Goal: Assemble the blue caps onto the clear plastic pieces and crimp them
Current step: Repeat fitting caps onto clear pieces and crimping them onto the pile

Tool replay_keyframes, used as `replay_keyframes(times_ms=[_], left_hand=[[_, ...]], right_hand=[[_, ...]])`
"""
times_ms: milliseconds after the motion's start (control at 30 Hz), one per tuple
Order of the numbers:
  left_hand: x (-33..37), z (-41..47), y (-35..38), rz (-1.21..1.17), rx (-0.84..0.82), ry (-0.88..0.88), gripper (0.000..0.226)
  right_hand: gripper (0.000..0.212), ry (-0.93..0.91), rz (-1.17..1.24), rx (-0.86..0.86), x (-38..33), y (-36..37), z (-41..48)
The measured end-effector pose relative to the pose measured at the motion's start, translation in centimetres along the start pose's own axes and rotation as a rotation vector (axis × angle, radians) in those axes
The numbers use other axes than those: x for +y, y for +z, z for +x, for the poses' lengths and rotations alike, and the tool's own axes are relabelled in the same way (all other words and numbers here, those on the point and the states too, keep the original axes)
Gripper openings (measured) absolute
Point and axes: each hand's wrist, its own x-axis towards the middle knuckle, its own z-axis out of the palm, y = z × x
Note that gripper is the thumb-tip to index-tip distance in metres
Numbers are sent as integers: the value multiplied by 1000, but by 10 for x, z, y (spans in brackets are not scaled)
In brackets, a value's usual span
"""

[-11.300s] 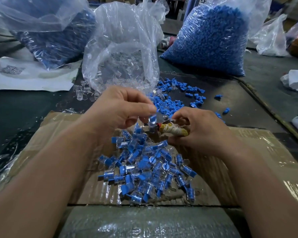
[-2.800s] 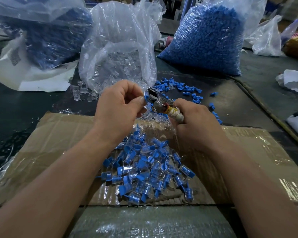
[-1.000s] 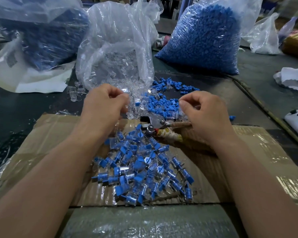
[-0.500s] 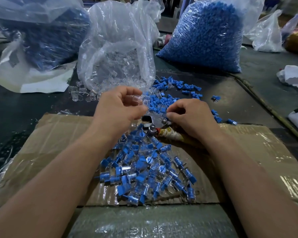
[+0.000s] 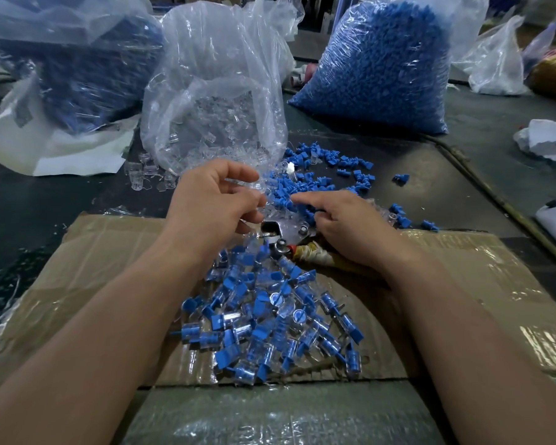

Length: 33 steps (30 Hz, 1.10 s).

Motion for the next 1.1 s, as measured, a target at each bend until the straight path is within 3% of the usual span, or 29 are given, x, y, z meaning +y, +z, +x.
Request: replay_keyframes(times_ms=[233, 467, 733, 833, 1000, 1100], left_hand=[[1, -1, 0, 8, -10, 15, 17], [1, -1, 0, 20, -14, 14, 17], [1, -1, 0, 16, -17, 18, 17], [1, -1, -1, 12, -20, 22, 17], [2, -1, 0, 1, -27, 19, 18], [2, -2, 0, 2, -31, 18, 18]], right_hand=[[22, 55, 121, 159, 1, 0, -1], [21, 28, 134, 271, -2, 3, -2], [18, 83, 457, 450, 1, 0, -4], [15, 113, 362, 506, 2, -1, -4], [30, 190, 16, 206, 3, 0, -1], [30, 184, -26, 128, 0, 1, 0]])
